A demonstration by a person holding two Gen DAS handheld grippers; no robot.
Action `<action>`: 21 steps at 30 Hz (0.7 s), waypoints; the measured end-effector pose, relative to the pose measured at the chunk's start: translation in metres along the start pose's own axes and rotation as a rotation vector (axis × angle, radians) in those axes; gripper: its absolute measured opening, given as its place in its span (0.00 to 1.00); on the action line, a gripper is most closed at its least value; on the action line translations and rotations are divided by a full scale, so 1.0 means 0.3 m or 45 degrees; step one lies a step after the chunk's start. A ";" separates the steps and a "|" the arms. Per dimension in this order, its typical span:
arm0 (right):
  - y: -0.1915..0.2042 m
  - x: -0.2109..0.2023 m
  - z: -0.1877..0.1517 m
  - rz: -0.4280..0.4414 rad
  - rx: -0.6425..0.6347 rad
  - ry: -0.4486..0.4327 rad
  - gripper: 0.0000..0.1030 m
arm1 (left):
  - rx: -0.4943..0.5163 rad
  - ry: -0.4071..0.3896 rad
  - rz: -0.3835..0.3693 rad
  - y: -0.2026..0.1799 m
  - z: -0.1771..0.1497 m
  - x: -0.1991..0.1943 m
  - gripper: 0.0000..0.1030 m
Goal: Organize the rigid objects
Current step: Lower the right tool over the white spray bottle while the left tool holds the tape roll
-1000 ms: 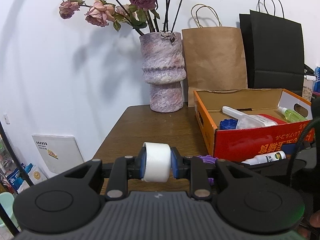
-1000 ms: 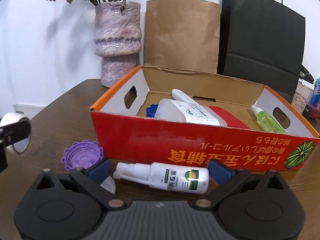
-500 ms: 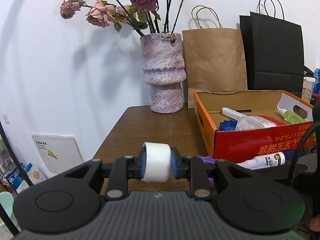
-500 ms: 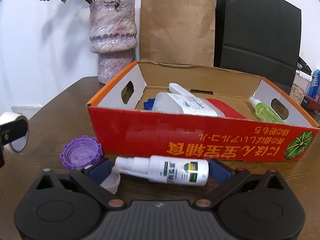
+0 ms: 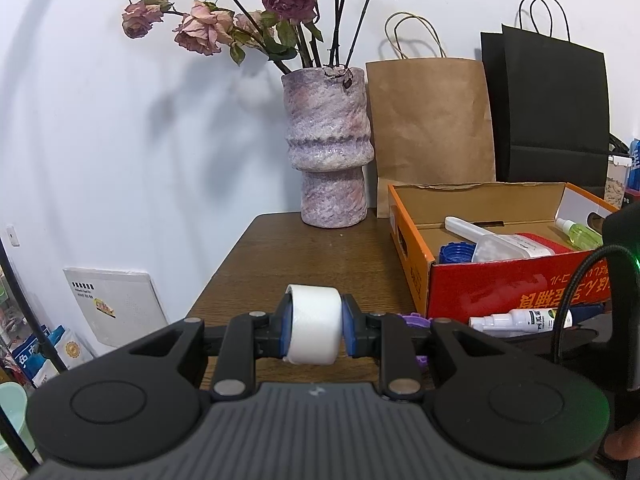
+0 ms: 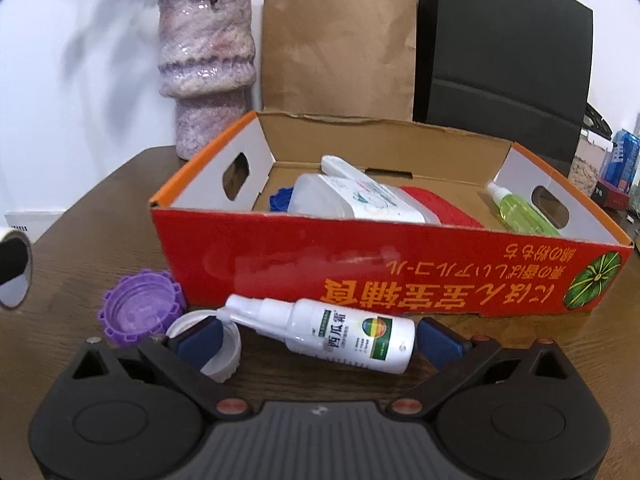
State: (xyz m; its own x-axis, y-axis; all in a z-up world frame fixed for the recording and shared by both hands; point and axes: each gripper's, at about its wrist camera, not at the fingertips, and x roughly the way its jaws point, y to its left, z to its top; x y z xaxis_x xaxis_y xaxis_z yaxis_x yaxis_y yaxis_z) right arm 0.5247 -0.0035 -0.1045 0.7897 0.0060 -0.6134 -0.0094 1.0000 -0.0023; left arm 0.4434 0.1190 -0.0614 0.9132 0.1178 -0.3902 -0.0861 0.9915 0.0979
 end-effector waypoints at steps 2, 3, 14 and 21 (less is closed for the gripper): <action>-0.006 0.005 0.001 0.021 0.020 0.009 1.00 | 0.001 -0.001 0.001 -0.001 -0.001 -0.001 0.24; -0.009 0.007 0.001 0.031 0.029 0.013 1.00 | 0.000 0.000 0.000 0.000 0.000 0.000 0.24; -0.059 -0.038 0.002 0.076 0.152 -0.055 1.00 | 0.000 -0.001 -0.001 -0.001 -0.002 0.001 0.24; -0.043 -0.004 0.011 0.050 0.146 -0.022 1.00 | -0.001 -0.003 0.003 0.000 -0.002 0.001 0.24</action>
State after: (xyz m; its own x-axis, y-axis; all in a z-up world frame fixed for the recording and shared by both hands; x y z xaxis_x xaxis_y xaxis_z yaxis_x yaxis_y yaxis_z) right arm 0.5259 -0.0164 -0.1012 0.8008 0.0442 -0.5973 0.0290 0.9932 0.1124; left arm 0.4435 0.1190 -0.0622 0.9138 0.1204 -0.3878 -0.0890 0.9912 0.0980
